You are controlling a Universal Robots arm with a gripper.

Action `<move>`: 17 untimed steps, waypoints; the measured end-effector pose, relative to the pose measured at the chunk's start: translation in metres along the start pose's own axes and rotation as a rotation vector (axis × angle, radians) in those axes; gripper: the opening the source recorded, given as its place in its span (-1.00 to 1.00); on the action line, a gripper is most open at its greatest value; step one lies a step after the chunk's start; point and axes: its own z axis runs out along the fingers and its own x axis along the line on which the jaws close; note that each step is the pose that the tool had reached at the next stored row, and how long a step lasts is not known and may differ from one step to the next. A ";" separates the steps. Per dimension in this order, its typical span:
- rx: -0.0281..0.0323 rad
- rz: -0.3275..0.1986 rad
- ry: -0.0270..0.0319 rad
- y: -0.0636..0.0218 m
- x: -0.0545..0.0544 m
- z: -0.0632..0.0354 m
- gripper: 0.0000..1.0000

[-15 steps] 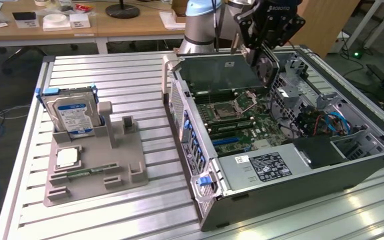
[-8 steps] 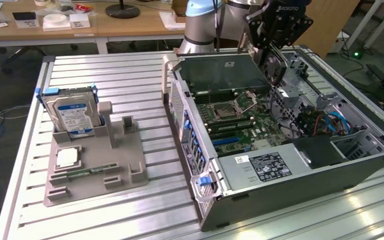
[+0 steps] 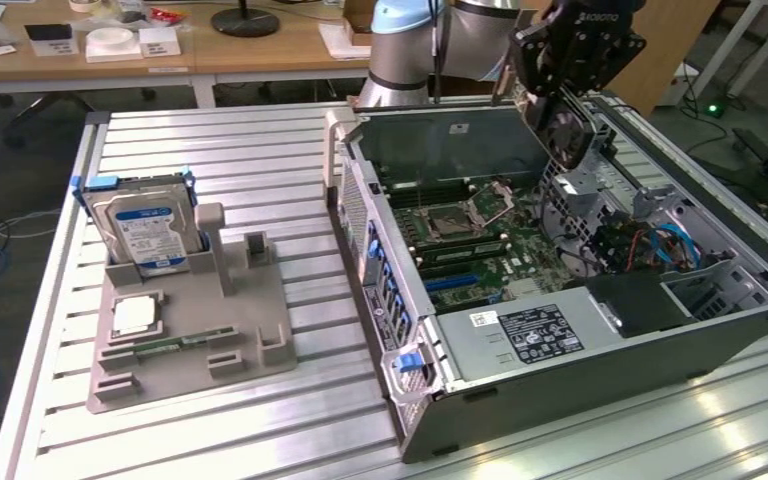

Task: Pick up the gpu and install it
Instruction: 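Pick up the gpu and move the gpu toward the slot, then insert the gpu into the slot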

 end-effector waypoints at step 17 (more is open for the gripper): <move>-0.0006 0.000 0.0000 0.0003 -0.007 0.0001 -0.44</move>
